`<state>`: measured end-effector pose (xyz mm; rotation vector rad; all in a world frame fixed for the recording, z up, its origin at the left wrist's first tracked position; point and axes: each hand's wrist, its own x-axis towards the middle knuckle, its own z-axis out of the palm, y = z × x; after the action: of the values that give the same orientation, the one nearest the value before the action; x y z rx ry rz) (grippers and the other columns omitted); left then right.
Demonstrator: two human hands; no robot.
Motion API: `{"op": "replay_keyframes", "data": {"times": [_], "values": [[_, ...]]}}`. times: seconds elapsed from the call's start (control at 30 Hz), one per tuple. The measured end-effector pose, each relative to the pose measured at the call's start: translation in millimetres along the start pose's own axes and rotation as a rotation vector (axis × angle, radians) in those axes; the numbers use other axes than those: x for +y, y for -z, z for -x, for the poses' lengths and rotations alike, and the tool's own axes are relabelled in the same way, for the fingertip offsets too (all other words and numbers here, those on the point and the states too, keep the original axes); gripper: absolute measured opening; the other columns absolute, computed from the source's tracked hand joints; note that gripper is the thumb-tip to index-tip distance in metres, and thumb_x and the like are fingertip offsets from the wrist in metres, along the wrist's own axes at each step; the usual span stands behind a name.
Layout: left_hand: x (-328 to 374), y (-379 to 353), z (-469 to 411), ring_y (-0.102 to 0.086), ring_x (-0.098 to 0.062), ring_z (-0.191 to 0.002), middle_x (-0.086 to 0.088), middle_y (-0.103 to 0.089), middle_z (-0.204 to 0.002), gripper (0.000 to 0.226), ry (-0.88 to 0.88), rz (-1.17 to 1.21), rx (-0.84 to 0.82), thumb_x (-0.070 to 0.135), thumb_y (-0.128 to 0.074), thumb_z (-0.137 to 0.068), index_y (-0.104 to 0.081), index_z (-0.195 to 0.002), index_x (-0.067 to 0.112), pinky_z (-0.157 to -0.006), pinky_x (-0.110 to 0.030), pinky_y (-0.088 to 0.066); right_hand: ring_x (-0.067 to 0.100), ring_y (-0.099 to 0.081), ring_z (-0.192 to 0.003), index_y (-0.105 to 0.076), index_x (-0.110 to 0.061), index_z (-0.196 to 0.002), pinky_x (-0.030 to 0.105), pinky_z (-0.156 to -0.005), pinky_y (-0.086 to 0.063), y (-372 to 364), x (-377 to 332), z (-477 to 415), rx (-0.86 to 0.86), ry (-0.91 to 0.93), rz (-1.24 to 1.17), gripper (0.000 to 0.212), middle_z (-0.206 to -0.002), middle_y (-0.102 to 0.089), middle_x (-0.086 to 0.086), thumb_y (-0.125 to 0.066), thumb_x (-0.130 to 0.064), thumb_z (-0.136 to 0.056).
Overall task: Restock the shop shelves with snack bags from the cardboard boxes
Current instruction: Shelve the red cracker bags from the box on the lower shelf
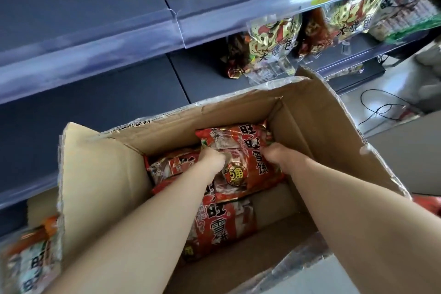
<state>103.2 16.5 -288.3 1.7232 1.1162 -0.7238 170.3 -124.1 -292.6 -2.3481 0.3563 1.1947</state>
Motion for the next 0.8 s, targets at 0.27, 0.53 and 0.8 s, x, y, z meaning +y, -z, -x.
{"op": "replay_keyframes", "data": {"times": [0.27, 0.53, 0.8], "values": [[-5.0, -9.6, -23.9, -0.063, -0.033, -0.107, -0.014, -0.063, -0.120, 0.056, 0.076, 0.262, 0.034, 0.021, -0.075, -0.079, -0.048, -0.124, 0.000, -0.094, -0.041, -0.052, 0.029, -0.050, -0.122, -0.042, -0.014, -0.141, 0.038, -0.106, -0.037, -10.1, 11.9, -28.6, -0.094, -0.115, -0.389, 0.054, -0.142, -0.048, 0.012, -0.041, -0.047, -0.098], [4.5, 4.1, 23.7, -0.063, -0.034, -0.104, -0.017, -0.064, -0.117, 0.028, -0.116, 0.026, 0.235, 0.007, -0.048, -0.093, -0.061, -0.117, -0.001, -0.080, -0.033, -0.050, 0.030, -0.053, -0.123, -0.041, -0.015, -0.141, 0.048, -0.107, -0.040, -15.2, 2.5, -4.2, -0.150, -0.094, -0.408, 0.062, -0.137, -0.053, 0.012, -0.047, -0.052, -0.092], [2.7, 42.1, 107.8, -0.041, -0.022, -0.070, -0.009, -0.050, -0.082, 0.026, -0.377, -0.005, 0.168, -0.008, -0.035, -0.085, -0.051, -0.076, 0.009, -0.062, -0.030, -0.033, 0.030, -0.062, -0.101, -0.056, -0.004, -0.120, 0.034, -0.081, -0.050, -4.7, -7.3, 74.9, -0.044, -0.013, -0.429, 0.045, -0.114, -0.064, 0.016, -0.042, -0.041, -0.099]]}}
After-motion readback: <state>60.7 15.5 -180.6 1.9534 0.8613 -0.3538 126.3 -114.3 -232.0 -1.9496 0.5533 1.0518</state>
